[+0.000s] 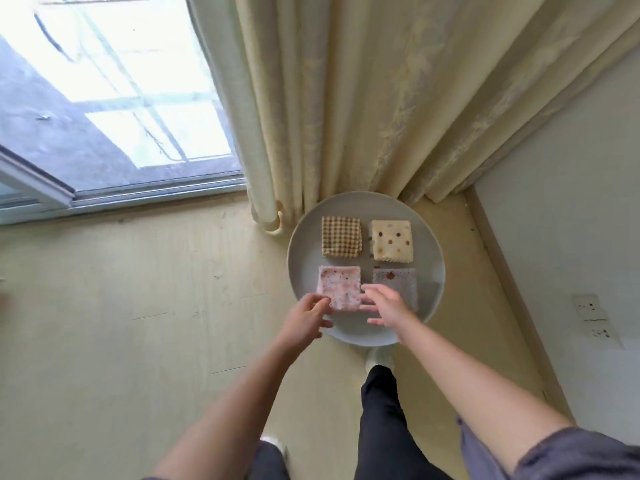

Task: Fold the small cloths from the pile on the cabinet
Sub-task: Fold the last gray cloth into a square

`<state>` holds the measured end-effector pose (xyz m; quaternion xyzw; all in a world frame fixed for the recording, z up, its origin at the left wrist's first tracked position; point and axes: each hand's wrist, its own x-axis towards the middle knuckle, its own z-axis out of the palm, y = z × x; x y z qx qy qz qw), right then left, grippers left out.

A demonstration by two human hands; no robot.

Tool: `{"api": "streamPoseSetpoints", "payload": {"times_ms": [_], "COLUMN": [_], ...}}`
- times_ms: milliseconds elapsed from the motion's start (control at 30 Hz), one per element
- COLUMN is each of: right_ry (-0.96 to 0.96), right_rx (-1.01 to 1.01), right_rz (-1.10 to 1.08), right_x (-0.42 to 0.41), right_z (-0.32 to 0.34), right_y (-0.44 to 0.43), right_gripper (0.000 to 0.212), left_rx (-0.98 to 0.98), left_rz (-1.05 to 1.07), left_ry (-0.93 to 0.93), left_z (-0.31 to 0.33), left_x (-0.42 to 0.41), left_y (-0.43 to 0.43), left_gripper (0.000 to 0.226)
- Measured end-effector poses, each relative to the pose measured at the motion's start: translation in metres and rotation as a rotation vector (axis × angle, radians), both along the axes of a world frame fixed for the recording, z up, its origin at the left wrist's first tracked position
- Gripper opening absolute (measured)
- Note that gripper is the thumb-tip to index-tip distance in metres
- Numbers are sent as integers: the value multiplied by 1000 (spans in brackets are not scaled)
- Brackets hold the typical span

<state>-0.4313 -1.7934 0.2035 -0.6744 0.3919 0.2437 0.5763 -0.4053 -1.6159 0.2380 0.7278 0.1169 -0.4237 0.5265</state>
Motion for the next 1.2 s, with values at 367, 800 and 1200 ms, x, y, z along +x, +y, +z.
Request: {"api": "streamPoseSetpoints", "payload": {"times_ms": [367, 800, 1200], "right_ry": [-200, -213, -174], "right_rx": [114, 177, 162], "right_rz": [297, 612, 961], "right_x": [19, 199, 327], "right_z": [108, 83, 90], "right_y": [333, 724, 1099], "right_gripper": [21, 17, 14], "left_rx": [105, 240, 420], "left_rz": [75, 260, 529], "left_ry": [-263, -300, -215], "left_z": [113, 98, 69], "left_x": [-23, 76, 177], "left_y": [344, 729, 1089], "left_gripper": [15, 13, 18]}}
